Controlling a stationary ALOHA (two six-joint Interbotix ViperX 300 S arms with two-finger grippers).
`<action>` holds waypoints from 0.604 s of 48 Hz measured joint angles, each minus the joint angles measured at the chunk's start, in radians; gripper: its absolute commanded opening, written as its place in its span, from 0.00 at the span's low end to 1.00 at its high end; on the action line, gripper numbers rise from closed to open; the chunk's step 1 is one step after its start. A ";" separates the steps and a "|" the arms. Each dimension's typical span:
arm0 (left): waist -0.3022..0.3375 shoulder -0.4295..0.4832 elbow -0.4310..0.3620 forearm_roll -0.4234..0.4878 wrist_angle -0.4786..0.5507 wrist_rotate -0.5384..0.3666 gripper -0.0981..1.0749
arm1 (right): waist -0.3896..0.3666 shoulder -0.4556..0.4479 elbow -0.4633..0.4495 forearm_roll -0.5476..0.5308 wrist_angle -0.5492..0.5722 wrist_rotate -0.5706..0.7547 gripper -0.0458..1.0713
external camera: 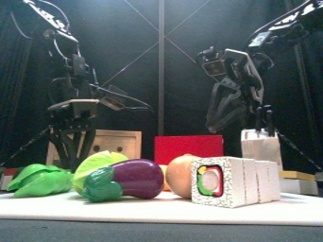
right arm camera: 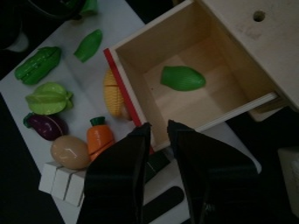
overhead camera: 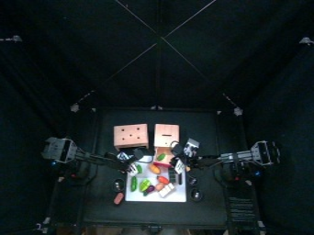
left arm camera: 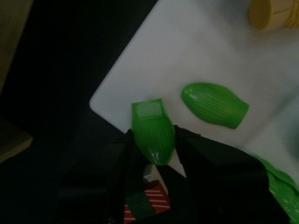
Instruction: Grab corn husk
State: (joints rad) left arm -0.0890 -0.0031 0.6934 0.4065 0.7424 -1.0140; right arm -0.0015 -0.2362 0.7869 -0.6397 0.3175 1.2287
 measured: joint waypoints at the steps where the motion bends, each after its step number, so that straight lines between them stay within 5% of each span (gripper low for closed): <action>1: 0.000 -0.005 0.002 0.003 0.005 0.000 0.74 | 0.000 0.000 -0.002 0.000 0.000 0.000 0.63; 29: -0.011 -0.058 0.012 0.025 0.018 0.002 0.74 | 0.003 -0.018 -0.002 -0.005 0.005 0.000 0.63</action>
State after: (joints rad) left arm -0.0997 -0.0614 0.7056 0.4310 0.7609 -1.0124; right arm 0.0015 -0.2546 0.7854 -0.6443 0.3221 1.2287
